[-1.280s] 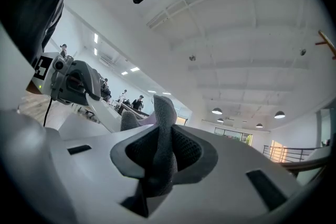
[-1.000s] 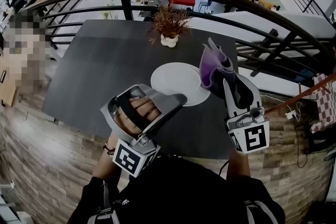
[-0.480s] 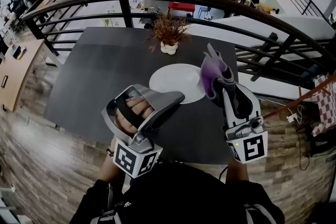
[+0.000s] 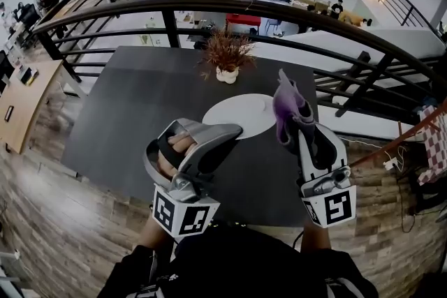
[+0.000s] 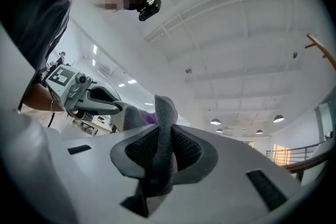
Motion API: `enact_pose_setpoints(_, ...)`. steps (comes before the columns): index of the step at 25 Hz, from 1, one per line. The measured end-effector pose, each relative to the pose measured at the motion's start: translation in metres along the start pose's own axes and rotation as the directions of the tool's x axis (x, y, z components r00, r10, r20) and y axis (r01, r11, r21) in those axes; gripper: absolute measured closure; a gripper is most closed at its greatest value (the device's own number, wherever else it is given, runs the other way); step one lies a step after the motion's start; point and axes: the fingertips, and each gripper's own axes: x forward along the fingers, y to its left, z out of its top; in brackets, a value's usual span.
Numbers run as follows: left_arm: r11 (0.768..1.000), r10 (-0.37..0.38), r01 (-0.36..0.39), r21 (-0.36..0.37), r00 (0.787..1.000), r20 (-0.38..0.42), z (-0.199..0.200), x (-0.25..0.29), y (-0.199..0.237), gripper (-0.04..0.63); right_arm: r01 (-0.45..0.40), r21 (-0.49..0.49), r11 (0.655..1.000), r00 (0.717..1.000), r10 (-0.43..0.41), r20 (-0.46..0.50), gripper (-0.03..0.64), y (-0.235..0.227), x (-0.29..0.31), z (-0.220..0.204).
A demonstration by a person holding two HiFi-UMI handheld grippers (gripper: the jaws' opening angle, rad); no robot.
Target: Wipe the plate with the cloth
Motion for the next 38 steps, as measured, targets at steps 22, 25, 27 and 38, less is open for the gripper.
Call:
enact_pose_setpoints(22, 0.871, 0.075, -0.024, -0.491, 0.994, 0.084, -0.012, -0.020, 0.026, 0.577, -0.008, 0.003, 1.000, 0.999, 0.008, 0.050, 0.545, 0.015, -0.009, 0.018)
enact_pose_setpoints(25, 0.814, 0.080, -0.010, -0.580, 0.992, 0.095, -0.015, -0.022, 0.025, 0.577, -0.013, 0.004, 1.000, 0.998, 0.012, 0.054, 0.545, 0.017, -0.011, 0.019)
enact_pose_setpoints(27, 0.794, 0.078, -0.009, -0.608, 0.993, 0.088, -0.018, -0.021, 0.025, 0.577, -0.015, 0.007, 1.000, 0.998, 0.015, 0.054, 0.546, 0.017, -0.012, 0.018)
enact_pose_setpoints(38, 0.633, 0.036, 0.024, -0.774, 0.998, 0.060, -0.043, -0.014, 0.007, 0.578, -0.008, 0.019, 1.000, 1.000, 0.008, 0.010, 0.545, 0.019, -0.015, 0.003)
